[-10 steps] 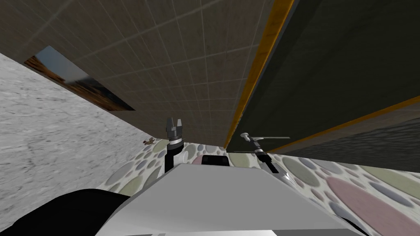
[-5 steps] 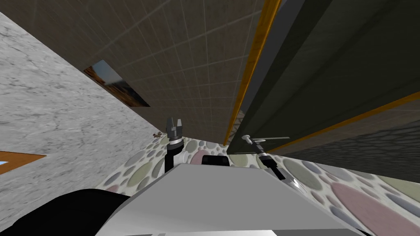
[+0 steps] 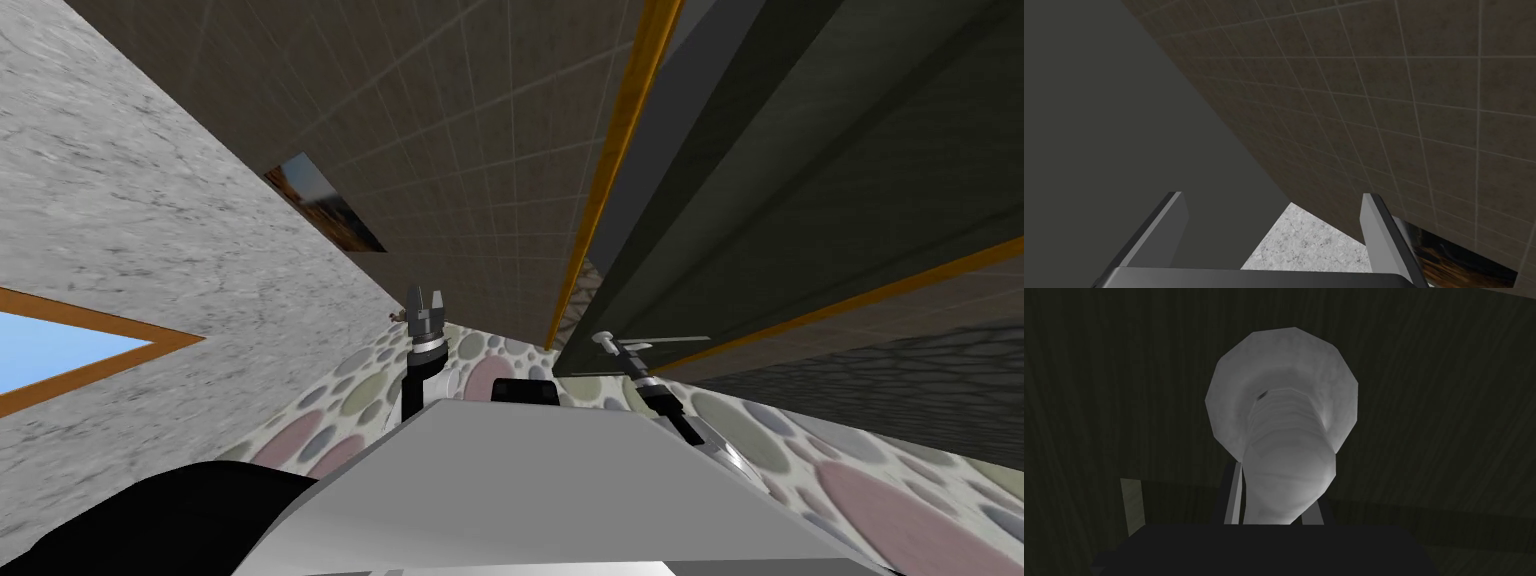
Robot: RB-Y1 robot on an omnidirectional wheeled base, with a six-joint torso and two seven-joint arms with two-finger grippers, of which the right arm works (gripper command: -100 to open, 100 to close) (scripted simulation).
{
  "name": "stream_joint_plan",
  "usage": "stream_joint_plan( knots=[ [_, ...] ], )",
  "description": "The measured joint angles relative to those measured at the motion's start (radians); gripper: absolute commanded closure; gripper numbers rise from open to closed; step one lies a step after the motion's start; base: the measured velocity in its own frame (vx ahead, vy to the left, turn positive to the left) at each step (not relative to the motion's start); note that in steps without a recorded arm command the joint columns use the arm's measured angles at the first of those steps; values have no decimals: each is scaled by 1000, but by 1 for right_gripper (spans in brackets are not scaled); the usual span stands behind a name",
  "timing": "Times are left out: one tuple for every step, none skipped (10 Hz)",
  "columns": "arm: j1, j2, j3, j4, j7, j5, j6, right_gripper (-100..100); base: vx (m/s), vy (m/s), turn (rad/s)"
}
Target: Pull the door open
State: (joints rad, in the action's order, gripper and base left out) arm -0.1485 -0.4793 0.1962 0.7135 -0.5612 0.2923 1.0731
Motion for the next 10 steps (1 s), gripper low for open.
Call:
stream_joint_plan(
  knots=[
    [-17, -6, 4, 4, -6, 4, 15, 100, -210, -106, 172],
    [-23, -10, 5, -9, -10, 8, 35, 100, -233, -127, 222],
    [-31, -14, 6, -19, -14, 12, 56, 100, -237, -115, 198],
    [-29, -19, 8, -44, -17, 16, 83, 100, -228, -81, 156],
    [-35, -23, 10, -46, -21, 20, 97, 100, -101, -31, 30],
    [-37, -21, 8, -46, -22, 22, 99, 100, -133, -26, 134],
    [-37, -23, 9, -49, -23, 22, 99, 100, -221, -78, 181],
    [-31, -25, 10, -54, -24, 22, 100, 100, -249, -70, 158],
    [-27, -27, 11, -54, -25, 22, 101, 100, -236, -119, 209],
    [-27, -27, 11, -52, -26, 24, 100, 100, -251, -119, 189]
  ],
)
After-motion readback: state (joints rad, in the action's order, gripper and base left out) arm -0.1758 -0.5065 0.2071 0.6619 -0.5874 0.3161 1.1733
